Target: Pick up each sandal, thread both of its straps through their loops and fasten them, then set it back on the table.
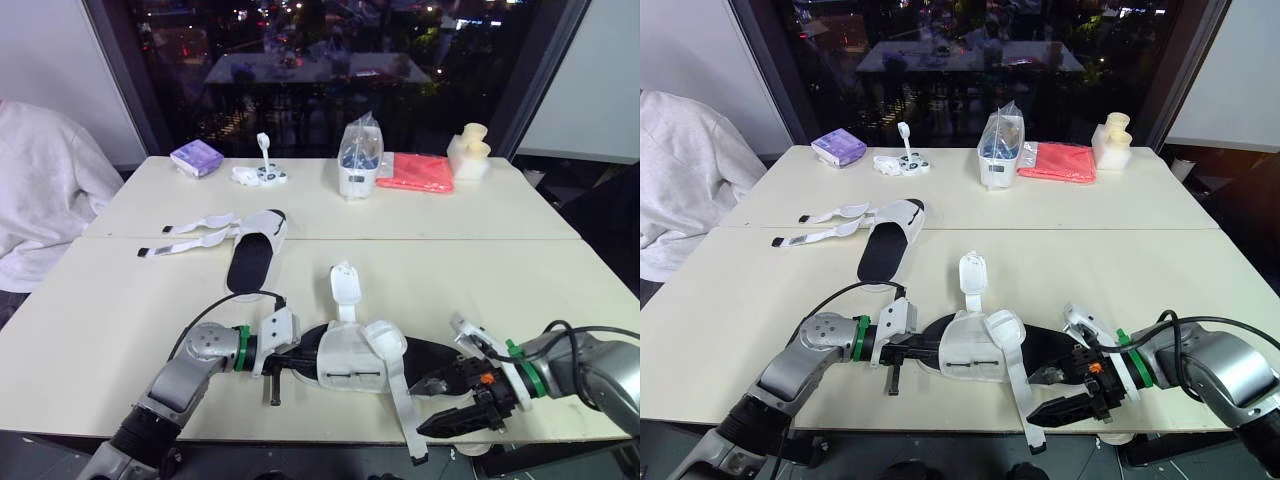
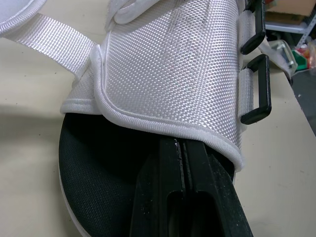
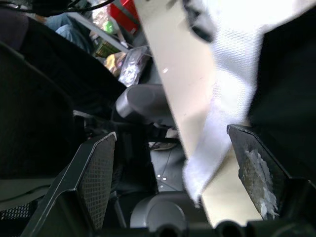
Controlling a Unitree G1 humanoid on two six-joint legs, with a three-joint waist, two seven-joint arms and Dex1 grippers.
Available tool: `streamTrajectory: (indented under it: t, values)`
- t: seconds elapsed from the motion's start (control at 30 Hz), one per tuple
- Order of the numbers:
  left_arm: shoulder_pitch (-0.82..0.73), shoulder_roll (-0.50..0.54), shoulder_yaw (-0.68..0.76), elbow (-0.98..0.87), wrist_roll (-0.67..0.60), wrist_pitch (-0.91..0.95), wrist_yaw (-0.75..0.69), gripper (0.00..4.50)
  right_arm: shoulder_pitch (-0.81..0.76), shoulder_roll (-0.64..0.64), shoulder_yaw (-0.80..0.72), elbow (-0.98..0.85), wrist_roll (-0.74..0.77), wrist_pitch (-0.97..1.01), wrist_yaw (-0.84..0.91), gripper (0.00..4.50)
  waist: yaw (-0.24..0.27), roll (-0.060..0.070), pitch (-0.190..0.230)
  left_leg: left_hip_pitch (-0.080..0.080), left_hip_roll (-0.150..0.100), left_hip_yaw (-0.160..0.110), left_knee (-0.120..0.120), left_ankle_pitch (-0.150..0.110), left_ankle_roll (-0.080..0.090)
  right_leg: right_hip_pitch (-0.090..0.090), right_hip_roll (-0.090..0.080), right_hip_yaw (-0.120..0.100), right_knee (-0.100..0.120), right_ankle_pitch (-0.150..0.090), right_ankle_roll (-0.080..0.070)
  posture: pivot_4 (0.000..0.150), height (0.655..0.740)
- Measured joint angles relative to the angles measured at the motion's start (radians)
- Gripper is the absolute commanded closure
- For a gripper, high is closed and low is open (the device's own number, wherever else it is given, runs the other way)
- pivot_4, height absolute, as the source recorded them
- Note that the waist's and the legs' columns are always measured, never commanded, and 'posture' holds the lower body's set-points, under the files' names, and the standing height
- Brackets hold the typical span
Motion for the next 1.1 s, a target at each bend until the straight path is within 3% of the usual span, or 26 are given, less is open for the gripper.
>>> streamTrajectory:
  t: [0.27,0.57,0.87,1.1]
  values:
    - [0.006,0.008,0.0,-0.012,0.0,0.002,0.007,4.5,0.093,-0.062,-0.027,0.0,0.001,0.041,0.071,0.6,-0.001,0.0,0.0,0.0,0.0,0.0,0.0,0.0,0.0,0.0,0.0,0.0,0.0,0.0,0.0,0.15,0.74]
    - [0.016,0.013,0.0,-0.022,0.0,0.002,0.007,4.5,0.125,0.05,-0.033,-0.03,0.013,0.099,-0.023,0.6,-0.001,-0.001,-0.001,0.0,0.0,0.0,0.0,0.0,0.0,0.0,0.001,0.0,0.001,0.0,0.0,0.15,0.74]
    - [0.027,0.013,-0.002,-0.036,0.0,0.005,0.012,4.5,0.051,0.19,-0.031,-0.034,0.053,0.199,-0.127,0.6,0.0,-0.002,-0.003,0.0,0.0,0.0,0.0,0.0,0.0,0.0,0.001,0.0,0.001,0.0,0.0,0.15,0.74]
    - [0.033,0.013,-0.003,-0.043,0.0,0.005,0.02,4.5,0.05,0.162,-0.032,-0.059,0.063,0.226,-0.135,0.6,0.0,-0.002,-0.003,0.0,0.0,0.0,0.0,0.0,0.0,0.0,0.001,0.0,0.001,0.0,0.0,0.15,0.74]
